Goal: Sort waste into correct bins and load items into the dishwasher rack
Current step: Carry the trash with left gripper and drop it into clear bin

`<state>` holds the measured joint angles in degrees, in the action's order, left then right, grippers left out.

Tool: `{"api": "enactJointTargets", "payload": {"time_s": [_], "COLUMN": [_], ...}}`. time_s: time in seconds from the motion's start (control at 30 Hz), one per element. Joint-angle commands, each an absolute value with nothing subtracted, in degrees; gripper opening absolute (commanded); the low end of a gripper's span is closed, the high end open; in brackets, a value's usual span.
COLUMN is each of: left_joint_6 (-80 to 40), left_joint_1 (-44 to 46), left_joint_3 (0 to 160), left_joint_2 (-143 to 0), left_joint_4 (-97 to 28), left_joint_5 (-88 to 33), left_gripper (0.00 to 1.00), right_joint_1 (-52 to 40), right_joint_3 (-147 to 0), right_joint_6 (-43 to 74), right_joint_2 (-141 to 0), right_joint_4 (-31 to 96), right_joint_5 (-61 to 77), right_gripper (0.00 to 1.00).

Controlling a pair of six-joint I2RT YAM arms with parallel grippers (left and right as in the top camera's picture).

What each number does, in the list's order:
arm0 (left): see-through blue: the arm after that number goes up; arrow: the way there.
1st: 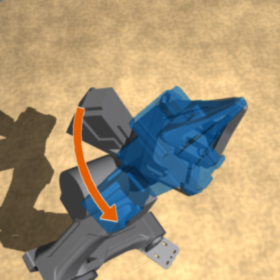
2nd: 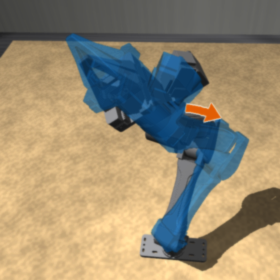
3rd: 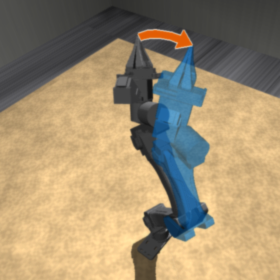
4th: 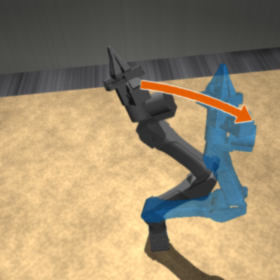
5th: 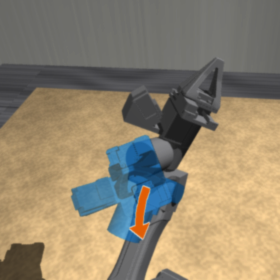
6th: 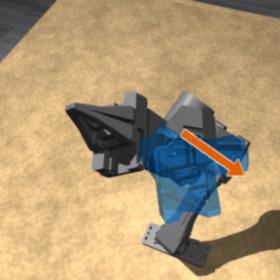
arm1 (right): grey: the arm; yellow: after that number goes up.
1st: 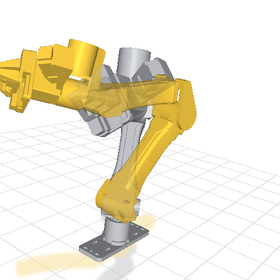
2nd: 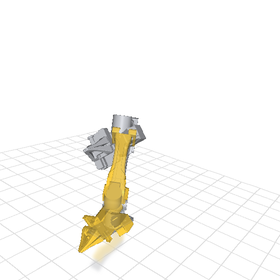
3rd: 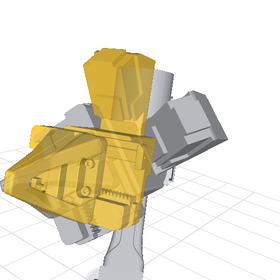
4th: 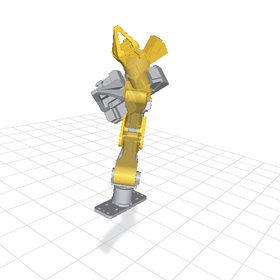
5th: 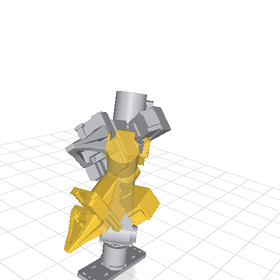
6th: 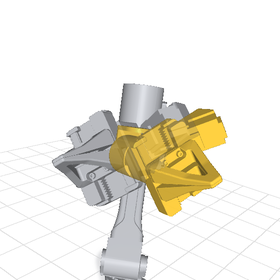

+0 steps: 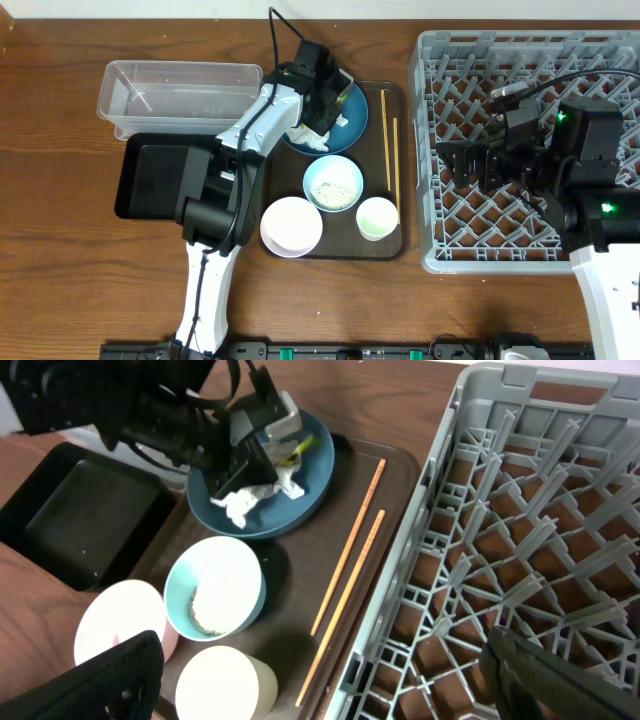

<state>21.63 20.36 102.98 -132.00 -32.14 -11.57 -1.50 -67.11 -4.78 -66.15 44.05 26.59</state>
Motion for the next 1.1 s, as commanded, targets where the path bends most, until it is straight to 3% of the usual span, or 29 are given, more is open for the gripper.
{"api": "enactJointTargets", "payload": {"time_s": [0.0, 0.37, 0.67, 0.9, 0.97, 1.07], "left_joint_6": [17.2, 5.3, -13.6, -17.3, -17.3, -17.3], "left_joint_1": [20.4, 15.2, 4.1, 0.9, 0.9, 1.0], "left_joint_3": [105.2, 105.2, 103.5, 103.5, 103.5, 103.6], "left_joint_2": [-123.4, -109.6, -113.2, -117.6, -117.9, -117.9], "left_joint_4": [-30.9, -36.2, -36.3, -36.0, -36.4, -36.7], "left_joint_5": [-9.9, 9.8, 10.0, 9.7, 9.7, 9.6], "left_gripper": [0.06, 0.06, 0.06, 0.06, 0.09, 0.32], "right_joint_1": [-0.8, -0.8, -0.8, -0.8, -0.8, -0.8], "right_joint_3": [-68.1, -68.1, -68.1, -68.1, -68.1, -68.1], "right_joint_6": [-4.1, -4.1, -4.1, -4.1, -4.1, -4.1], "right_joint_2": [-65.9, -65.9, -65.9, -65.9, -65.9, -65.9], "right_joint_4": [44.2, 44.1, 44.2, 43.9, 43.9, 43.9], "right_joint_5": [27.2, 27.2, 27.2, 27.2, 27.2, 27.2], "right_gripper": [0.99, 0.99, 0.99, 0.99, 0.99, 0.99]}}
